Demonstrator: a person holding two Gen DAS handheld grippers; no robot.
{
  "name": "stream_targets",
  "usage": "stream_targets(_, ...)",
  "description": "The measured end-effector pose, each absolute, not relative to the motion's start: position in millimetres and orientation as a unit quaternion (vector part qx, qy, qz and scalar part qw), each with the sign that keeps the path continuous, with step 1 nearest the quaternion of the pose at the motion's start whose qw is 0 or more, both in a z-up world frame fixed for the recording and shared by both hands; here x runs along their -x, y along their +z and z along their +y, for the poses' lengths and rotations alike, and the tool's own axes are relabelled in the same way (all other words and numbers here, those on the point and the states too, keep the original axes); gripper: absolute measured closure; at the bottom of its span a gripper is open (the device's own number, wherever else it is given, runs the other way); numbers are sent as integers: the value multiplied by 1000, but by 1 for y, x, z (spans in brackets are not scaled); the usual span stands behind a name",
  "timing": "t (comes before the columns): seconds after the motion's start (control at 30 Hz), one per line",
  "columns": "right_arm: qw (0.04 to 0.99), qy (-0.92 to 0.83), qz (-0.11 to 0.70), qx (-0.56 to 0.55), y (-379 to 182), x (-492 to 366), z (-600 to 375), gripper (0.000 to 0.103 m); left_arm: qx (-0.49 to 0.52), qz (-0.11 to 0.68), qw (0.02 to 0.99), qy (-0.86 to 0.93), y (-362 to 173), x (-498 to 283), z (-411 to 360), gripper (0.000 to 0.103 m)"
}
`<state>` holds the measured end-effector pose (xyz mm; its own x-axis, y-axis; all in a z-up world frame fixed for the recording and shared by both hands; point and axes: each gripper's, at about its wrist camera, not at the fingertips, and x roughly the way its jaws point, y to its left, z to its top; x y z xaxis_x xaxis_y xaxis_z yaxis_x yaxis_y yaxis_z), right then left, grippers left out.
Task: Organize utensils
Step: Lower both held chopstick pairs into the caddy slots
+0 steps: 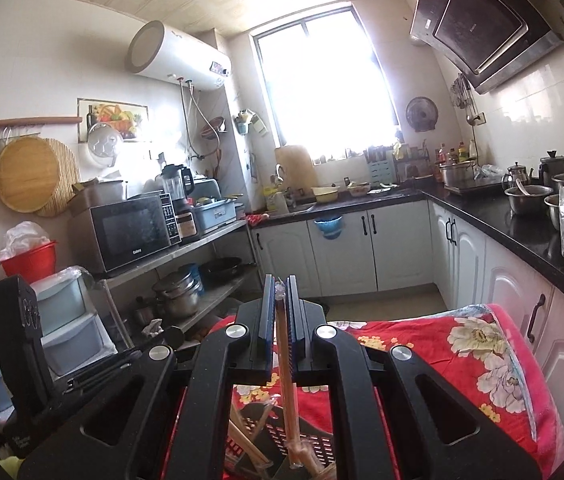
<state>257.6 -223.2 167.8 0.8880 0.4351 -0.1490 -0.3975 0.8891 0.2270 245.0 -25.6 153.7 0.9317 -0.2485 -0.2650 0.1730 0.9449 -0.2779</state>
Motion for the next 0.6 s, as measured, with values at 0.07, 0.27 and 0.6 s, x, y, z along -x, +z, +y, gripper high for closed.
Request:
stream_targets(0.07,968,213,99,-92,162,-261,-221,97,126,151,974,-109,150,-247,-27,100)
stream_targets(0.27,970,207,97,-80,147,-264,-217,97,117,155,975,-109,135,-252,-32,100)
stream_targets(0.6,972,191,105,-81,120,-262,-220,97,124,163,973,-110,114,-260,-30,100)
